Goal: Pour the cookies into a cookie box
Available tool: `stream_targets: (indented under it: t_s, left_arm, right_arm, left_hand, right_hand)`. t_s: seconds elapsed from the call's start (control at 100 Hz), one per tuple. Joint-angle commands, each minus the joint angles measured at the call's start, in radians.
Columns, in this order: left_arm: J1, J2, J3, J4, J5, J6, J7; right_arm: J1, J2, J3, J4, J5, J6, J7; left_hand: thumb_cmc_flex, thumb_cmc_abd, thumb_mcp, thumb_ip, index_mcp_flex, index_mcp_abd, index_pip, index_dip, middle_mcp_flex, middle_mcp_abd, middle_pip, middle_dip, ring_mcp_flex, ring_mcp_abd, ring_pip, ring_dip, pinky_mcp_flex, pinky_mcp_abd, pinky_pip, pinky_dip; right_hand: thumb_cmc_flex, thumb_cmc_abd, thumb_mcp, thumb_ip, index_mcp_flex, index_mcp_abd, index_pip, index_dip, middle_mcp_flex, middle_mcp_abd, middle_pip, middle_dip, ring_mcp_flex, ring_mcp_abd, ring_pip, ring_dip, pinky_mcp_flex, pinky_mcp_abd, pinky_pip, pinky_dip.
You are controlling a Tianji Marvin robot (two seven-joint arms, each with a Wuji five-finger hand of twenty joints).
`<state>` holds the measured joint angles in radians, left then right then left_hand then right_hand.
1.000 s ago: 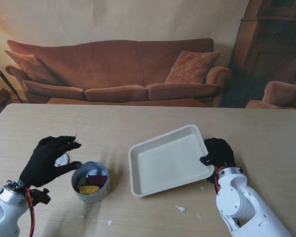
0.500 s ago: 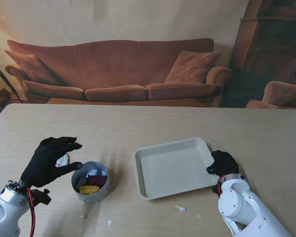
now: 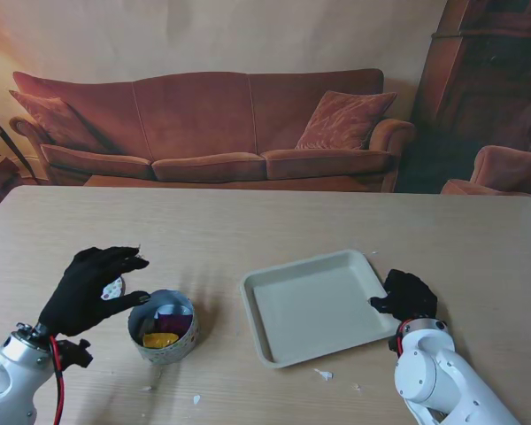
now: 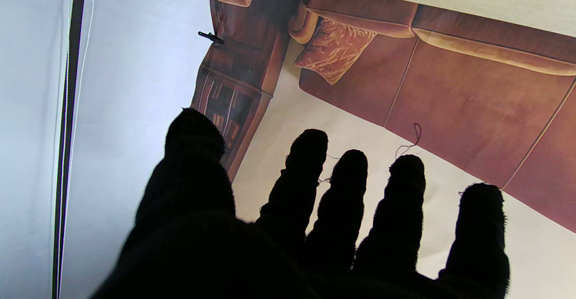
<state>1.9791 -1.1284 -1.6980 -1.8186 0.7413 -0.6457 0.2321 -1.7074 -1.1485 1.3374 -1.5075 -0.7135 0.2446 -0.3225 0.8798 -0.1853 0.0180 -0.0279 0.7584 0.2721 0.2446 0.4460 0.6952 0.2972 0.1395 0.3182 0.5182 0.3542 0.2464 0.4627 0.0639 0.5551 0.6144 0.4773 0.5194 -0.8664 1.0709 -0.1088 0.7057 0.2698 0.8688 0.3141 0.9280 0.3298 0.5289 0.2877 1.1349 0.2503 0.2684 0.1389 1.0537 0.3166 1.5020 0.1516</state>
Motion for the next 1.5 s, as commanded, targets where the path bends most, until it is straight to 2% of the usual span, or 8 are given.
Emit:
stream_targets:
  t_s: [0.0,0.12,0.22,0.4,0.51,0.64,0.92,1.49]
  left_arm:
    - [0.002,-0.001,-0.001,-0.006,0.001,0.003,-0.012]
    - [0.000,0.001,-0.008,-0.007,0.006,0.001,-0.017]
    - [-0.004,0.005,-0.027,-0.006,0.014,-0.003,-0.037]
    - [-0.034,0.019,-0.073,0.038,0.049,-0.004,-0.076]
    - [-0.078,0.032,-0.093,0.099,0.098,-0.007,-0.093]
    - [-0.142,0.060,-0.107,0.180,0.158,-0.010,-0.162]
    - [-0.279,0.114,-0.058,0.333,0.251,0.051,-0.339]
    - [-0.484,0.150,0.123,0.554,0.229,0.202,-0.517]
  right_arm:
    - [-0.018,0.000,0.001,-0.035,-0.011,0.016,0.032]
    - [-0.028,-0.001,0.006,-0.044,-0.029,0.000,0.008]
    - [-0.044,-0.009,0.015,-0.064,-0.036,-0.046,-0.059]
    - [-0.073,-0.026,0.024,-0.109,-0.078,-0.201,-0.245]
    - [-0.089,-0.033,0.005,-0.153,-0.106,-0.276,-0.334]
    - [-0.111,-0.036,-0.041,-0.203,-0.139,-0.333,-0.403]
    - [-0.107,-0.032,-0.167,-0.243,-0.219,-0.406,-0.516]
    - [-0.092,-0.016,-0.250,-0.266,-0.307,-0.415,-0.574]
  left_hand:
    - [0.031,0.042,-0.031,-0.005,0.006,-0.010,0.006,0.002,0.012,0.001,-0.002,0.002,0.013,0.003,0.005,0.021,-0.001,0.013,0.014,-0.007]
    - [0.029,0.043,-0.032,-0.005,0.005,-0.008,0.005,0.001,0.012,0.001,-0.002,0.002,0.013,0.003,0.005,0.020,0.000,0.013,0.014,-0.007]
    - [0.027,0.044,-0.032,-0.006,0.000,-0.008,0.003,0.000,0.009,-0.001,-0.003,0.002,0.009,-0.001,0.002,0.019,-0.002,0.011,0.013,-0.007]
    - [0.028,0.020,-0.035,-0.006,-0.043,-0.002,-0.018,-0.008,-0.025,-0.009,-0.013,-0.002,-0.029,-0.022,-0.019,0.008,-0.013,0.000,0.001,-0.012]
    - [0.022,-0.019,-0.038,-0.006,-0.109,0.001,-0.050,-0.021,-0.078,-0.018,-0.025,-0.006,-0.081,-0.045,-0.045,-0.005,-0.031,-0.012,-0.019,-0.019]
    - [-0.057,-0.027,-0.031,0.002,-0.310,-0.010,-0.128,-0.066,-0.249,-0.045,-0.036,-0.007,-0.223,-0.100,-0.094,-0.033,-0.081,-0.071,-0.107,-0.021]
    - [-0.092,-0.052,-0.026,0.012,-0.455,-0.044,-0.147,-0.062,-0.459,-0.070,-0.054,-0.014,-0.431,-0.164,-0.168,-0.072,-0.140,-0.149,-0.302,-0.007]
    - [-0.091,-0.120,-0.014,0.023,-0.554,-0.067,-0.183,-0.066,-0.570,-0.083,-0.084,-0.024,-0.486,-0.170,-0.177,-0.080,-0.123,-0.150,-0.339,0.055]
  right_hand:
    - [-0.035,0.017,-0.023,0.027,-0.039,0.000,-0.065,-0.017,-0.061,-0.005,-0.030,-0.011,-0.041,0.019,-0.058,-0.020,-0.016,0.053,-0.045,-0.033]
    - [-0.050,0.034,-0.029,0.027,-0.057,-0.027,-0.063,-0.018,-0.080,-0.025,-0.025,-0.007,-0.059,0.019,-0.072,-0.019,-0.025,0.075,-0.060,-0.049]
    - [-0.081,0.100,-0.058,0.028,-0.108,-0.073,-0.075,-0.022,-0.129,-0.068,-0.061,-0.018,-0.198,0.021,-0.071,0.005,-0.224,0.060,-0.178,-0.068]
    - [-0.100,0.225,-0.096,0.038,-0.125,-0.100,-0.070,0.041,-0.193,-0.101,0.016,0.018,-0.359,-0.007,0.133,0.127,-0.490,-0.027,-0.274,0.114]
    - [-0.111,0.245,-0.095,0.041,-0.117,-0.110,-0.073,0.058,-0.184,-0.109,0.025,0.020,-0.361,-0.010,0.161,0.141,-0.496,-0.025,-0.271,0.136]
    - [-0.101,0.263,-0.095,0.048,-0.089,-0.130,-0.073,0.076,-0.156,-0.120,0.018,0.014,-0.345,-0.021,0.154,0.135,-0.495,-0.033,-0.284,0.141]
    - [-0.087,0.279,-0.072,0.056,-0.049,-0.157,-0.085,0.105,-0.095,-0.143,0.002,0.004,-0.279,-0.039,0.150,0.126,-0.485,-0.028,-0.311,0.138]
    - [-0.081,0.307,-0.058,0.064,-0.019,-0.176,-0.101,0.132,-0.056,-0.157,-0.008,0.001,-0.244,-0.051,0.148,0.121,-0.496,-0.030,-0.343,0.126]
